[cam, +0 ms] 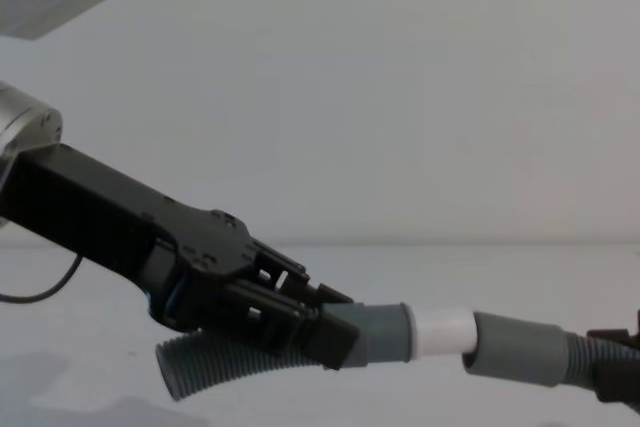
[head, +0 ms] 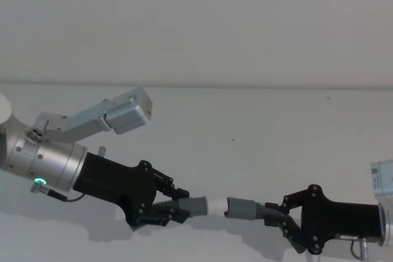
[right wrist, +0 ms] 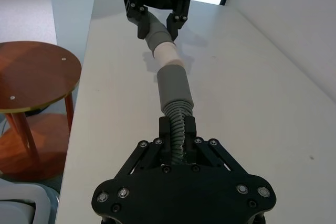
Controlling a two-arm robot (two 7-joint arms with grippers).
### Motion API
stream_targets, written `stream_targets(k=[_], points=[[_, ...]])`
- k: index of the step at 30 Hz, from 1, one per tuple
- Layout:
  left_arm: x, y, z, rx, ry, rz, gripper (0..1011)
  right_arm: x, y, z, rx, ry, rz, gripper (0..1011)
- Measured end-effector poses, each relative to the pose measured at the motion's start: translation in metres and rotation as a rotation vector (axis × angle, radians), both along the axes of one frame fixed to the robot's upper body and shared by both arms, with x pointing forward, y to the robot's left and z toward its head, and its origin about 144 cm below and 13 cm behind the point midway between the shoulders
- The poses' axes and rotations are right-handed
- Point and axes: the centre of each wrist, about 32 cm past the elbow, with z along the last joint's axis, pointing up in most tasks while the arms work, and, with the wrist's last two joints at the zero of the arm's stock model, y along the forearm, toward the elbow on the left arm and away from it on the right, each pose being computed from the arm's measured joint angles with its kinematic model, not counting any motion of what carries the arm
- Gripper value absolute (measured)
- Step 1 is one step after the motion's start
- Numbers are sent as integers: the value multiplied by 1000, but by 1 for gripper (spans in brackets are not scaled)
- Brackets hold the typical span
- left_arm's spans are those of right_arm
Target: Use both hands to pick up one end of the pipe from the table, align the ends, and insert them.
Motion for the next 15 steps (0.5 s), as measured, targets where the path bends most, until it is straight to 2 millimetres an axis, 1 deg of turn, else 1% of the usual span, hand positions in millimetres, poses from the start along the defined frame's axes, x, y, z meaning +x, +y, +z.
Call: stream_targets(k=[15], points=[[-1, 4, 0, 7, 2, 10, 351, 2, -1, 2, 6, 11, 5, 129]])
